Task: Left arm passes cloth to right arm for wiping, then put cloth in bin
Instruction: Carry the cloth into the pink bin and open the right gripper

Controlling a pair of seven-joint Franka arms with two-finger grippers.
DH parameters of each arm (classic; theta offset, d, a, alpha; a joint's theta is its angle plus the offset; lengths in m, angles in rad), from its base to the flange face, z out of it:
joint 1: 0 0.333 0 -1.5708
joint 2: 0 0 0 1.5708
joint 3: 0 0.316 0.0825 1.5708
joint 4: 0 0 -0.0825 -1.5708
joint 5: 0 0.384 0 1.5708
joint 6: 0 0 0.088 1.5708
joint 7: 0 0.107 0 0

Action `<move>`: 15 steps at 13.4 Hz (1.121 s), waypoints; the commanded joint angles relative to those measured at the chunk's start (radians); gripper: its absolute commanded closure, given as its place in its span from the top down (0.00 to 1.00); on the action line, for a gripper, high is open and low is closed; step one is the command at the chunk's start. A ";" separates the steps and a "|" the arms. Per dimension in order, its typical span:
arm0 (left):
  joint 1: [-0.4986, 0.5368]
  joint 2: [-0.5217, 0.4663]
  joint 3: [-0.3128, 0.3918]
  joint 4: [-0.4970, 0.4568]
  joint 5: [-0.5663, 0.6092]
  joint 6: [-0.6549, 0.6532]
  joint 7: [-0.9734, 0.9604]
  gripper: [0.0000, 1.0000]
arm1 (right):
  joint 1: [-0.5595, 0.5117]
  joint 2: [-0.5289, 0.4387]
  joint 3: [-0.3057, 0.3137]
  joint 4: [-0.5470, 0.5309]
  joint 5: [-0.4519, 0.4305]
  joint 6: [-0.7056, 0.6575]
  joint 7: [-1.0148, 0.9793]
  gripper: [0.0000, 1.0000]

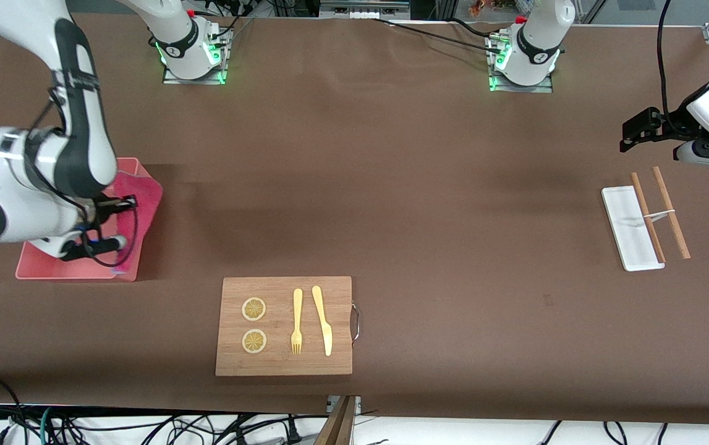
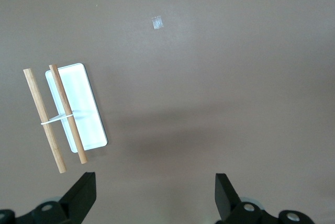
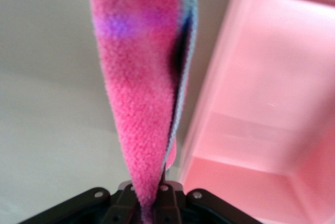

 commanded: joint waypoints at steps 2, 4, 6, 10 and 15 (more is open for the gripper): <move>0.008 0.014 0.000 0.028 0.007 -0.027 0.005 1.00 | -0.075 -0.161 0.014 -0.032 -0.108 -0.011 0.002 0.00; 0.008 0.016 0.000 0.028 0.007 -0.027 0.004 1.00 | -0.132 -0.192 0.015 -0.050 -0.140 0.002 -0.009 0.00; 0.006 0.022 0.000 0.030 0.005 -0.027 0.002 1.00 | -0.167 -0.188 0.015 -0.079 -0.154 0.042 -0.029 0.06; 0.003 0.023 -0.001 0.031 0.005 -0.026 0.002 1.00 | -0.169 -0.160 0.028 -0.089 -0.150 0.102 -0.034 0.99; -0.003 0.023 -0.003 0.033 0.005 -0.026 -0.001 1.00 | -0.167 -0.183 0.050 -0.081 -0.064 0.157 -0.017 0.99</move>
